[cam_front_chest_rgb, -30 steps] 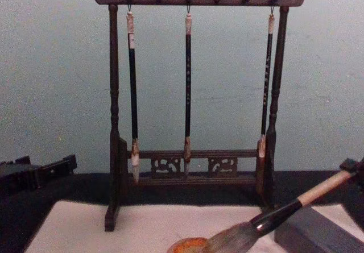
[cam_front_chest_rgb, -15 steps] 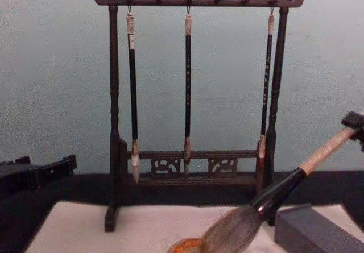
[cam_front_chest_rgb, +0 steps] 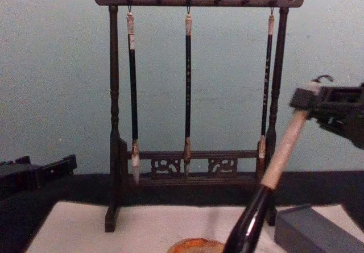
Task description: Pick up the brush from the inkstone, write on the paper, then place the brush back to its original position.
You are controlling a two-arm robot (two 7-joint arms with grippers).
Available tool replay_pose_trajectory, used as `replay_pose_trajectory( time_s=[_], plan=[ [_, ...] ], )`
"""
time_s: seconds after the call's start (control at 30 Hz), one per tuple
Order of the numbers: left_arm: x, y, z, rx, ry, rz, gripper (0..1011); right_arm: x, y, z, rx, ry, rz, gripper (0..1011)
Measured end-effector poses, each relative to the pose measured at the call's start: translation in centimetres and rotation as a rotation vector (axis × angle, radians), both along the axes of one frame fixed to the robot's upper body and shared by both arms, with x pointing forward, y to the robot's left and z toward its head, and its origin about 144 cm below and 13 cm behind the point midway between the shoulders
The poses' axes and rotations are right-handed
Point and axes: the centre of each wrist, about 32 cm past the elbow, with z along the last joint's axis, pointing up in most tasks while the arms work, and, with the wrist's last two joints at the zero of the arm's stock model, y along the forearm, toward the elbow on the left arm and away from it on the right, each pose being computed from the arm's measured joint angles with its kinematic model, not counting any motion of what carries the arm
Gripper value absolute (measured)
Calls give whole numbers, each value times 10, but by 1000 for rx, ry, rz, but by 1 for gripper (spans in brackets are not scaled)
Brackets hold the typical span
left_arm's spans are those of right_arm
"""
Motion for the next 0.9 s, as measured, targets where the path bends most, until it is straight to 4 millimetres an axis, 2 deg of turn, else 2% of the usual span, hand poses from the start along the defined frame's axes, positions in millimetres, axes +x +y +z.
replay_pose_trajectory(
  time_s=[0.33,0.67,0.9],
  plan=[
    [0,0,0,0,0,0,1002,-2,34,12,-183,-111,62,187],
    [0,0,0,0,0,0,1002,-1,60,10,-279,-200,89,187],
    [0,0,0,0,0,0,1002,1,71,8,-300,-223,100,187]
  ],
)
